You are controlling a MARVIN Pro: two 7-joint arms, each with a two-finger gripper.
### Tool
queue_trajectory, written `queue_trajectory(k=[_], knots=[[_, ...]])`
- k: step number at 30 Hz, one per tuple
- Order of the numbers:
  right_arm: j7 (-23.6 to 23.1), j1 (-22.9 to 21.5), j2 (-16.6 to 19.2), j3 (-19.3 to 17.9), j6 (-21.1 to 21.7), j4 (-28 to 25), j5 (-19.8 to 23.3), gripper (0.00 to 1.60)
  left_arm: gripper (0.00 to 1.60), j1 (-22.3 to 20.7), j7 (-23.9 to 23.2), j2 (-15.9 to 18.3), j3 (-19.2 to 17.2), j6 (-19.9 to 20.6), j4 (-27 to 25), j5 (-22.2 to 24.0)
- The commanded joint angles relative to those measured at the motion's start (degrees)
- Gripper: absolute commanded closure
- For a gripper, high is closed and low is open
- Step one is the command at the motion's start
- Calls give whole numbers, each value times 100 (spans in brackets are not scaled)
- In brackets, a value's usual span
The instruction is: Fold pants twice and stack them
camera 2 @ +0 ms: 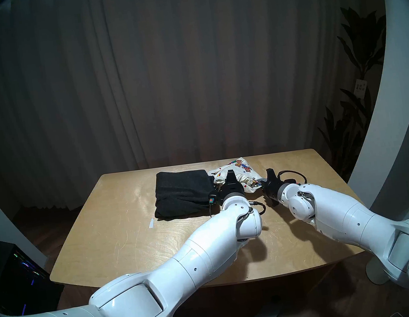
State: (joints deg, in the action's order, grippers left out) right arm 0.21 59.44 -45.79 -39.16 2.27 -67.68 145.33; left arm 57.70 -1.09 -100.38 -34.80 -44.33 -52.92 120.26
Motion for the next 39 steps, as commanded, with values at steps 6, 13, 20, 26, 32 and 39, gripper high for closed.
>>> queue_trajectory(k=[6, 13, 20, 26, 32, 39], knots=[[-159, -266, 114, -304, -73, -325, 95, 160, 160, -10, -87, 401, 104, 200, -765, -111], [-189, -363, 71, -342, -78, -362, 89, 160, 160, -82, -43, 575, 127, 207, -987, -156], [-237, -441, 68, -351, -120, -452, 36, 160, 160, -153, -65, 760, 173, 262, -1225, -244], [-280, -390, 184, -461, -159, -609, 99, 160, 160, -232, -94, 834, 224, 487, -1433, -261], [-326, -371, 262, -591, -231, -755, 180, 160, 160, -408, -56, 858, 228, 635, -1418, -284], [-353, -470, 259, -716, -282, -822, 278, 160, 160, -640, -35, 1068, 115, 881, -1452, -290]])
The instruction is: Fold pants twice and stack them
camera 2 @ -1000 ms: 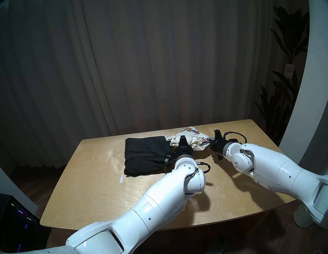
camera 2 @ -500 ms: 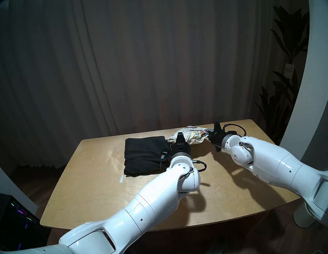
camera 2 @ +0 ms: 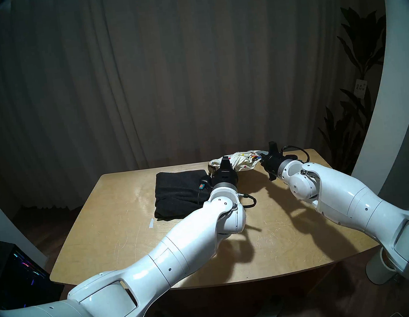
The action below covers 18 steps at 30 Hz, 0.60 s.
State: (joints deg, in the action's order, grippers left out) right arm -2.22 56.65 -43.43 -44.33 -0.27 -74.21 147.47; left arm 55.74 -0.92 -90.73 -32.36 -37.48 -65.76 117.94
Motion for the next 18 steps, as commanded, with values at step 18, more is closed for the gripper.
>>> queue_trajectory(k=[18], knots=[[-121, -502, -99, -373, -47, -205, 181, 160, 160, -941, -60, 306, -304, 783, -119, -146]])
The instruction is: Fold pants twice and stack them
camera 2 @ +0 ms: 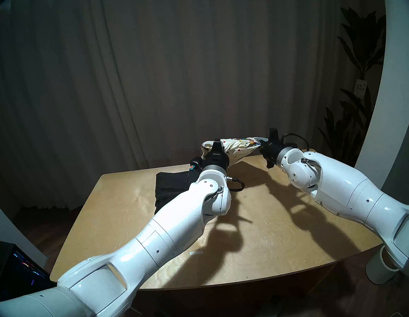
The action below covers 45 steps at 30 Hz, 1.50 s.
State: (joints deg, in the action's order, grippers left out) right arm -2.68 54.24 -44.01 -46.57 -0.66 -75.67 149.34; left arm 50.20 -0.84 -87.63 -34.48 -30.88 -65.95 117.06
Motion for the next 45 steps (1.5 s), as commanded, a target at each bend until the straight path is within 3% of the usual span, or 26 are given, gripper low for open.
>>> queue_trajectory(k=[1, 13, 22, 38, 45], knots=[[-64, -313, -94, -145, -15, -46, -14, 160, 160, -411, -68, 27, -92, 161, -102, -81], [8, -616, -482, 7, -45, 64, -211, 160, 160, -459, -107, 426, -241, 180, -243, -209], [64, -886, -909, 214, -83, 238, -472, 160, 160, -337, -183, 930, -443, 359, -545, -188], [124, -1232, -1665, 768, -177, 614, -899, 160, 160, -49, -432, 2012, -798, 978, -803, -77], [94, -1261, -1812, 1004, -160, 673, -1055, 160, 160, 223, -1005, 2359, -902, 1375, -791, -132]])
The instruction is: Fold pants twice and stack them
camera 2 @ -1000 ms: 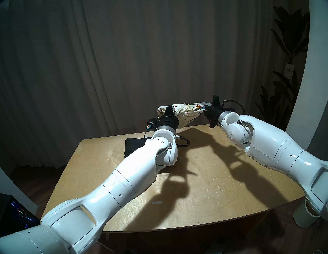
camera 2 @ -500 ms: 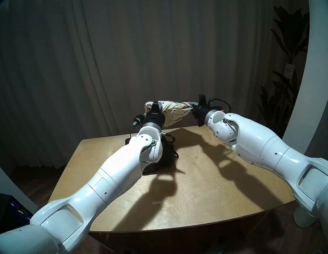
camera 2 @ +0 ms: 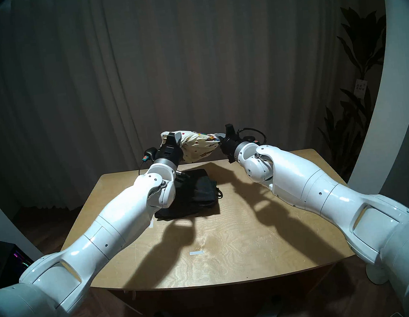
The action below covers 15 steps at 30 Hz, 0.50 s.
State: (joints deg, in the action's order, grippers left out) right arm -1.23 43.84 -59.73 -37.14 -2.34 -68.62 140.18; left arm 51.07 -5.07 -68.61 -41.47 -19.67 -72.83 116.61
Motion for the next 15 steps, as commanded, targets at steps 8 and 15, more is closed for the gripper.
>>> queue_trajectory(k=[8, 15], knots=[[-6, -181, -370, 415, 96, 227, -333, 160, 160, 657, -1292, 466, -297, 354, 181, -262], [-37, 23, -249, 707, 42, 19, -494, 160, 160, 1041, -1896, 364, -430, 399, 486, -103]])
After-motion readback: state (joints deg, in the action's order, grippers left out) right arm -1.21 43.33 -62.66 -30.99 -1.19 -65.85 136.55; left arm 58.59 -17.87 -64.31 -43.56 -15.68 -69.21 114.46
